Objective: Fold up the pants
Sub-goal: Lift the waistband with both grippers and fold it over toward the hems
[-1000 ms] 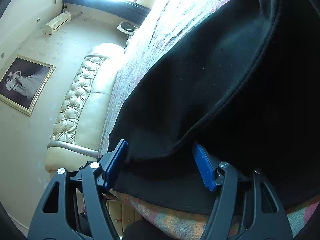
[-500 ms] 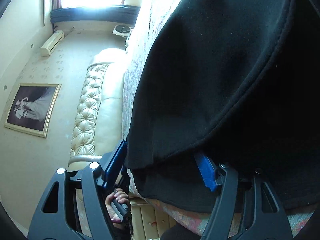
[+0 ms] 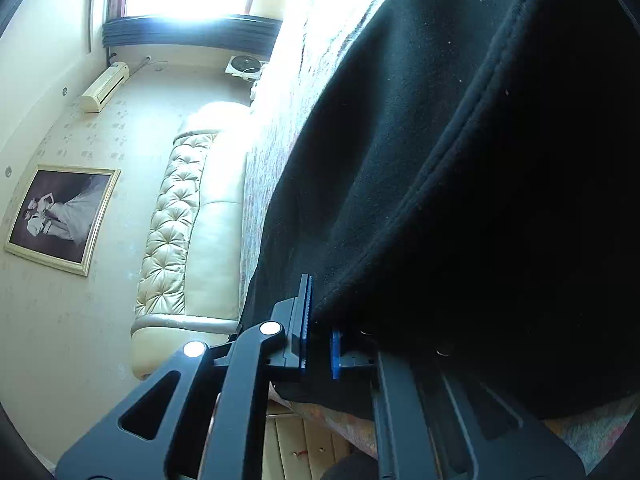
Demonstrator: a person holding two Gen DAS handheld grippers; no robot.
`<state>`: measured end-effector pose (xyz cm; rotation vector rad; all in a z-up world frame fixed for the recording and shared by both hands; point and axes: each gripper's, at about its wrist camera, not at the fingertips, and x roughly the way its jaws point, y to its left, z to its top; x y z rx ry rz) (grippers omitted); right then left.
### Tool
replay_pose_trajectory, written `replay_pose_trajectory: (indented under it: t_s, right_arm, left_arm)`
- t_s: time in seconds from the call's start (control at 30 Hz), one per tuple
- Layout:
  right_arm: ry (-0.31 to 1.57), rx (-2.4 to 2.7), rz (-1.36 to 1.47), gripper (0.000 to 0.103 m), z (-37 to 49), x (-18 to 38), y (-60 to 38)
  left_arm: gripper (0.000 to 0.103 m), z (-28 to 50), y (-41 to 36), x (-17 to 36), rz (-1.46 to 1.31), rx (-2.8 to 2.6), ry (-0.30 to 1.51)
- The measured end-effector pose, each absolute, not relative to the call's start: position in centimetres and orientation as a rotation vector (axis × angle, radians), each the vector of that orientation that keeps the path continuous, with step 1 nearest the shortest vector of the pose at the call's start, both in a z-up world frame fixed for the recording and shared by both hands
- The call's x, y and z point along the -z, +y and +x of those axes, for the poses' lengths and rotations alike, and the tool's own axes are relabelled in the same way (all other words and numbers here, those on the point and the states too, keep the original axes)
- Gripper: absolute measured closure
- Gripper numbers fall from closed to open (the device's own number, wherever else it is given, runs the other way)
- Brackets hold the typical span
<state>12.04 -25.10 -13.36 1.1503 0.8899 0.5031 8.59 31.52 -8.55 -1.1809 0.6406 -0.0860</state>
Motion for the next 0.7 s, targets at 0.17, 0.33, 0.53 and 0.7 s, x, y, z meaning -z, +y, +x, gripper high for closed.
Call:
replay_pose_trajectory:
  t_s: [0.17,0.33,0.53,0.7]
  right_arm:
    - [0.928,-0.579,1.106,0.096,9.7,12.6,-24.4]
    - [1.02,-0.593,1.079,0.096,8.5,13.6,-23.8]
    - [1.085,-0.568,1.068,0.096,8.9,15.2,-23.3]
    - [1.083,-0.578,1.033,0.096,8.7,14.8,-23.1]
  left_arm:
    - [0.094,6.8,32.6,6.0,-1.143,0.114,0.615]
    - [0.094,5.2,33.3,7.9,-1.165,0.084,0.648]
    - [0.094,3.8,33.6,11.3,-1.22,0.042,0.657]
    - [0.093,4.0,33.5,11.9,-1.164,0.022,0.671]
